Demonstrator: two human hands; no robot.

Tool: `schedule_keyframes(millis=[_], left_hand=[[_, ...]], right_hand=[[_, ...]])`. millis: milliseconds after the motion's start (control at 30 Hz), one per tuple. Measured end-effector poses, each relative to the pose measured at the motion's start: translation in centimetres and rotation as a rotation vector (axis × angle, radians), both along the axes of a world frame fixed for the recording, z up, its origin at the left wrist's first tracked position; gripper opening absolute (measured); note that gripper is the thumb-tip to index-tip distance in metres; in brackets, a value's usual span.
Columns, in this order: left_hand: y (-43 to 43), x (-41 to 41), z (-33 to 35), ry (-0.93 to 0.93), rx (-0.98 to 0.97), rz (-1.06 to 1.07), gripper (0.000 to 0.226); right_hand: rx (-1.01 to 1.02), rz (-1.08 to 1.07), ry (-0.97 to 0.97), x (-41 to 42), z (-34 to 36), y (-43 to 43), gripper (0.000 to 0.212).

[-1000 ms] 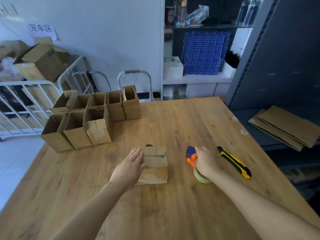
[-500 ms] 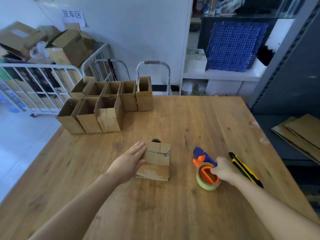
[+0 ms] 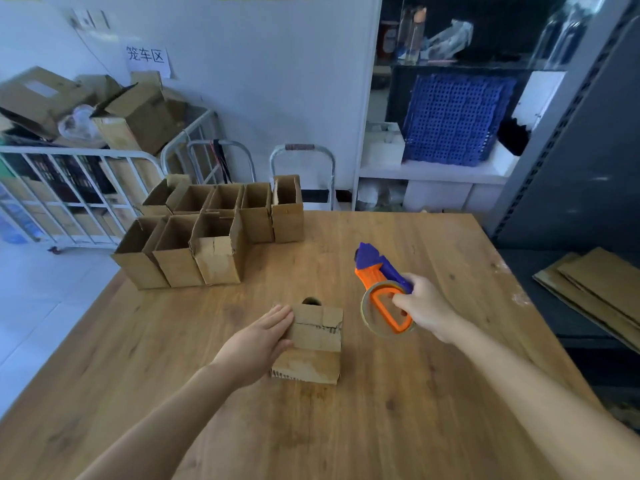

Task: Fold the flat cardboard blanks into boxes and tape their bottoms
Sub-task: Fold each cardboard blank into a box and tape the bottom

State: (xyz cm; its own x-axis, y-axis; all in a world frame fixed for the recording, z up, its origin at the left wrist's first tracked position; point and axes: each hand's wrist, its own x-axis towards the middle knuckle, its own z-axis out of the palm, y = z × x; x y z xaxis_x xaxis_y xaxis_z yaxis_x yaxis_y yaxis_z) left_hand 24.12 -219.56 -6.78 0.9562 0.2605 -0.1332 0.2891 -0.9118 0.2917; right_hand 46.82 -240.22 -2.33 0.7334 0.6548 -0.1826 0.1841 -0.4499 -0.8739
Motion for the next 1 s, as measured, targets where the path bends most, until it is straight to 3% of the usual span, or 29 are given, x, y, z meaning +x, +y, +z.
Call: schedule_keyframes(millis=[333,500,700,900,933,1000], left_hand=[[0.7,-0.2,-0.4,-0.070,-0.063,-0.017,0.056],[0.9,0.2,0.1,-0.116,-0.100,0.036,0.055],[1.2,1.4,0.7,-0.174,0.049,0.022,0.035],[2.2,1.8,0.4,-0.207,-0.232,0.090,0.032],[2.3,1.9,0.8,-0.214,-0.340,0.193,0.034],[2.6,2.4,1.7,-0.262,-0.760,0.512,0.034]], right_hand=[[-0.096,0.272,-0.510,-2.9,-0.8,4.0,0.053],[-0.159,0.294,-0.555,-3.0,-1.0,3.6,0.054],[-0.090,0.250,-0.611,-3.3,0.9,4.8,0.053],[-0.071,0.344,-0.646,-4.7,-0.1,6.2,0.052],[-0.074,0.338,-0.654,-4.8,-0.5,6.0,0.052],[-0.075,0.307,-0.641,-4.8,-0.7,5.8,0.053]])
